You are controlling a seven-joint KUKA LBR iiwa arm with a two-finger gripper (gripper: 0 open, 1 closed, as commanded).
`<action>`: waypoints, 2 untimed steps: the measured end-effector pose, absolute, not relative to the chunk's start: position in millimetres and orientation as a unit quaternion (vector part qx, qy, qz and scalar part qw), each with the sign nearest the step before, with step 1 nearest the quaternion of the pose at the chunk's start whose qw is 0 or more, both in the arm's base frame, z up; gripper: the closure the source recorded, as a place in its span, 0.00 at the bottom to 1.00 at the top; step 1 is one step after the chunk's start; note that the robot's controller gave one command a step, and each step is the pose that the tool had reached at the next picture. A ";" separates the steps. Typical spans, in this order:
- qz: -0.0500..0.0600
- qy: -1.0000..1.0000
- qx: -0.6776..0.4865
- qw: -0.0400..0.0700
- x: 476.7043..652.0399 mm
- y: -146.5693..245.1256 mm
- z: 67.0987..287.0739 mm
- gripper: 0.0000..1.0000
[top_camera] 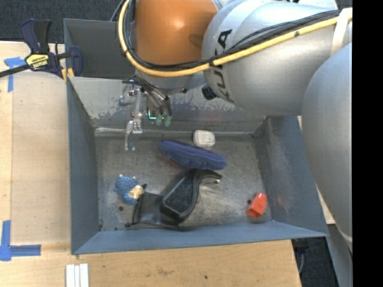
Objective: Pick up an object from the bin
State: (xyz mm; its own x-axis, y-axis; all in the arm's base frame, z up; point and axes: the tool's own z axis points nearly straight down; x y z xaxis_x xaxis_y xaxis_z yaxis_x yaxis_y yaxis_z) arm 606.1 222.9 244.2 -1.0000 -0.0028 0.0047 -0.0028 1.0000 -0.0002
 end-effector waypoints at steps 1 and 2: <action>-0.001 -0.989 0.150 -0.003 620.0 219.1 252.1 0.00; -0.001 -0.989 0.149 -0.003 620.0 218.9 252.0 1.00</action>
Offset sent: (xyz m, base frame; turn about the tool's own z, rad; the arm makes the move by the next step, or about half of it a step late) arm 0.0126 -0.0036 0.0068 -0.2975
